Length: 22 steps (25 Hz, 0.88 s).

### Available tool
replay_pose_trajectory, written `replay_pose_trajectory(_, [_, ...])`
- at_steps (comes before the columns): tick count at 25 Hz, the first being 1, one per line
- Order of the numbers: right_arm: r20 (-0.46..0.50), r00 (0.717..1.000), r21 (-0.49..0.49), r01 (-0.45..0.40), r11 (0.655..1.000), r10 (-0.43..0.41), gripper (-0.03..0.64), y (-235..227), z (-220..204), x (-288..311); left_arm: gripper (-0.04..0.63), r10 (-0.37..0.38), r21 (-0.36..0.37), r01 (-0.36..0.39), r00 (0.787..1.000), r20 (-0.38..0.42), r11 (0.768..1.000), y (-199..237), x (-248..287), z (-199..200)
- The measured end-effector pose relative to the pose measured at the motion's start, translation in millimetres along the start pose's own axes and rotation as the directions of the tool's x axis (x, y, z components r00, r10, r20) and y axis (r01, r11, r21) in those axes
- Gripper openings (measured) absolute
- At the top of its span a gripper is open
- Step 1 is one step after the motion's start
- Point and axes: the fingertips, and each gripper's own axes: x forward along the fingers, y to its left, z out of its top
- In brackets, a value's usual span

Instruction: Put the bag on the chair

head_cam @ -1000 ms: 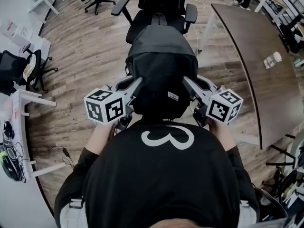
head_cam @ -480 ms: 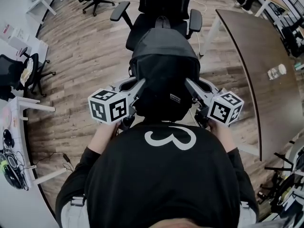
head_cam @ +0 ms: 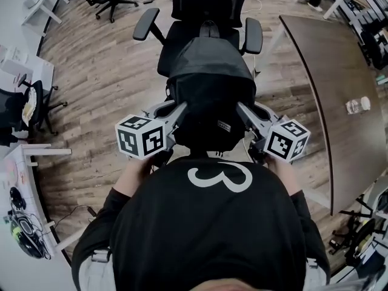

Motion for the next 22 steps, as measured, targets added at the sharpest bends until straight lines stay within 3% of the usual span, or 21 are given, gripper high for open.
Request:
replay_pose_trajectory(14, [-0.004, 0.998, 0.053, 0.058, 0.997, -0.058, 0.058, -75.6, 54.8, 119.1, 0.041, -0.033, 0.011, 0.034, 0.997, -0.074, 0.999, 109.9, 80.7, 81.6])
replay_pose_trajectory(22, [0.005, 0.996, 0.043, 0.085, 0.995, -0.085, 0.058, -96.0, 80.3, 162.9, 0.041, -0.047, 0.039, 0.05, 0.996, -0.077, 0.998, 148.9, 104.5, 115.8])
